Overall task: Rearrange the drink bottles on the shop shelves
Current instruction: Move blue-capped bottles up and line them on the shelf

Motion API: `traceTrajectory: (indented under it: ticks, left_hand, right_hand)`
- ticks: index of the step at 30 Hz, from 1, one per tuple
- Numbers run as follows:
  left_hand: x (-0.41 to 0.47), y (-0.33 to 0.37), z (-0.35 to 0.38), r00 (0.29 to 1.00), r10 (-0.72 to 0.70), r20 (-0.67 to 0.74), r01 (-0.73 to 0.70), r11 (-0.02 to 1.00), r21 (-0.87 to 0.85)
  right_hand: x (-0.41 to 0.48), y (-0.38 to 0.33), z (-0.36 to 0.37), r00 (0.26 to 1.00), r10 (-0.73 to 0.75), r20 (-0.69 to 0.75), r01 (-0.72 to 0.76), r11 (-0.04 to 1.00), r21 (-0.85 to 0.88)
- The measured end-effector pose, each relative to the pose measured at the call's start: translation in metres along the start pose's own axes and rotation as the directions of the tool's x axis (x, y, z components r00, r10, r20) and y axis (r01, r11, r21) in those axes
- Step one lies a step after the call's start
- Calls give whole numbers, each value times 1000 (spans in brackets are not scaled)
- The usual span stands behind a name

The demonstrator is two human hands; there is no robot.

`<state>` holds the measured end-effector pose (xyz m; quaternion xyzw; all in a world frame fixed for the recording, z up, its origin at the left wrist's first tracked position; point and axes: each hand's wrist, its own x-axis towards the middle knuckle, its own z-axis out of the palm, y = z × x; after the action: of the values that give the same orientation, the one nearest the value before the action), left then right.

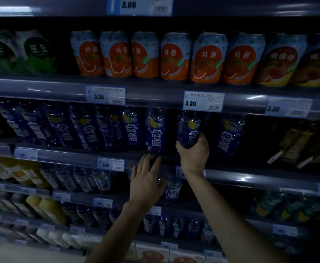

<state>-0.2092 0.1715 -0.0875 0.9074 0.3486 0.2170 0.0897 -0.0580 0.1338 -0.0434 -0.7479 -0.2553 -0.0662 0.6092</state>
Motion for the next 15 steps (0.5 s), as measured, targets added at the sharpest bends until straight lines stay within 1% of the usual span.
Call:
traceTrajectory:
  ticks: [4, 9, 11, 13, 15]
  left_hand:
    - [2, 0, -6, 1000, -3, 22, 4, 1000, -23]
    - [5, 7, -14, 999, -45, -2, 44, 987, -156]
    - [6, 11, -17, 997, -52, -52, 37, 967, -253]
    - [9, 20, -19, 993, -77, -89, 37, 921, -387]
    - [15, 33, -21, 991, -86, -104, 23, 867, -497]
  right_hand:
    - [1, 0, 1, 1000, -4, -16, 4, 1000, -22]
    - [1, -4, 7, 998, 40, -48, -42, 998, -43]
    - [0, -5, 4, 998, 50, -25, -51, 997, -49]
    - [-3, -3, -8, 999, 33, -15, -33, 999, -42]
    - [-8, 1, -25, 998, -17, -61, 16, 1000, -14]
